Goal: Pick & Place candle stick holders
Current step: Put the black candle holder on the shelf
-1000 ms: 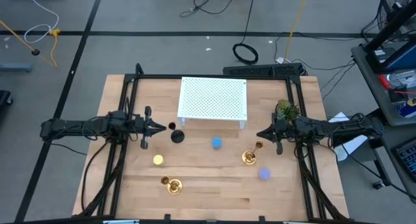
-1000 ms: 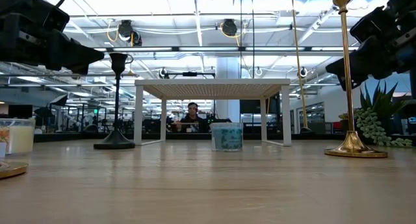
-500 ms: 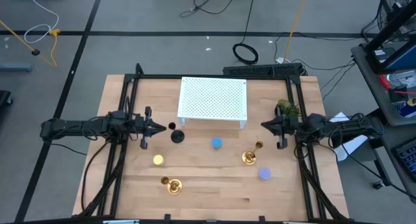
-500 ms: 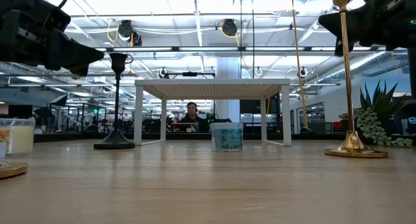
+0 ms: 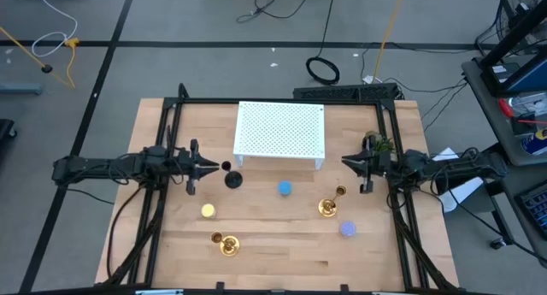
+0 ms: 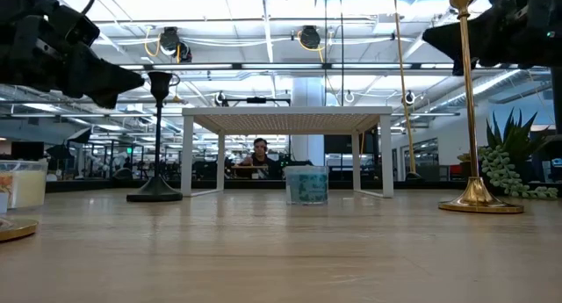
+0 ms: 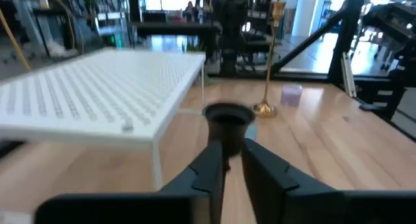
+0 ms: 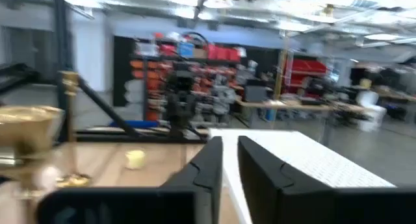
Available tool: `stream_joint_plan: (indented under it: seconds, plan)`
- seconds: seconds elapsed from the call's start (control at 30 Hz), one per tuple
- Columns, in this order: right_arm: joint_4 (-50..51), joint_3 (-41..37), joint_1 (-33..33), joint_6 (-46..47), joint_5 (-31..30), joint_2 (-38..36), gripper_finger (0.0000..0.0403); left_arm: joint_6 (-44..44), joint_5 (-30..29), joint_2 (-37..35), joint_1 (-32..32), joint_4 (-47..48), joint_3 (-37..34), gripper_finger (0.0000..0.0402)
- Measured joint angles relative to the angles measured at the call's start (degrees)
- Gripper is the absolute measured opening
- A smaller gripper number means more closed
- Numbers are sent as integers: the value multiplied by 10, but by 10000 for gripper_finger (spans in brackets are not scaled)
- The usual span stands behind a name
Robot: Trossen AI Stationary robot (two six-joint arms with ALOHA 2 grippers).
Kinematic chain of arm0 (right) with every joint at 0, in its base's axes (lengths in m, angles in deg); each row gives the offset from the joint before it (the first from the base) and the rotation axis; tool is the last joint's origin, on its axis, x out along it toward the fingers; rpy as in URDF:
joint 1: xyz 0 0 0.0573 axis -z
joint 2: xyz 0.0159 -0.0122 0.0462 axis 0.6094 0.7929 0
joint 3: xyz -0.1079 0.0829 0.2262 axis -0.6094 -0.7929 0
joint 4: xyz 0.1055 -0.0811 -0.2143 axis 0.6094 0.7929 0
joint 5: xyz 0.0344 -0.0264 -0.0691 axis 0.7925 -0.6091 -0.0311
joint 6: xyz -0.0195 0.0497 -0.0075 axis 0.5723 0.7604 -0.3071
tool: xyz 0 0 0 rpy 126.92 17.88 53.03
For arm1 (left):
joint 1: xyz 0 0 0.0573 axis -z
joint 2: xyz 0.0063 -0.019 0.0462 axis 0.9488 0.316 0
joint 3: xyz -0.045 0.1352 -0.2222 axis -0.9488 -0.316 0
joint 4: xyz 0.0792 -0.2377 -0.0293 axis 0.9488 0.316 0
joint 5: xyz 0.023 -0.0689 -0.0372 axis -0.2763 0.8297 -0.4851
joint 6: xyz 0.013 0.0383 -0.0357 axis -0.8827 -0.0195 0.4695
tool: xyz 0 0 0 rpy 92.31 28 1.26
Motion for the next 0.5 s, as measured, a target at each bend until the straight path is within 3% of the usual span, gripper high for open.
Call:
stream_joint_plan:
  seconds: [0.23, 0.5]
  plan:
    - [0, 0, 0, 4, -11, 44, 123, 14, -34, 69, 0, 5, 0, 159]
    - [-3, 0, 0, 4, -11, 74, 148, 43, -36, 161, 0, -48, 0, 198]
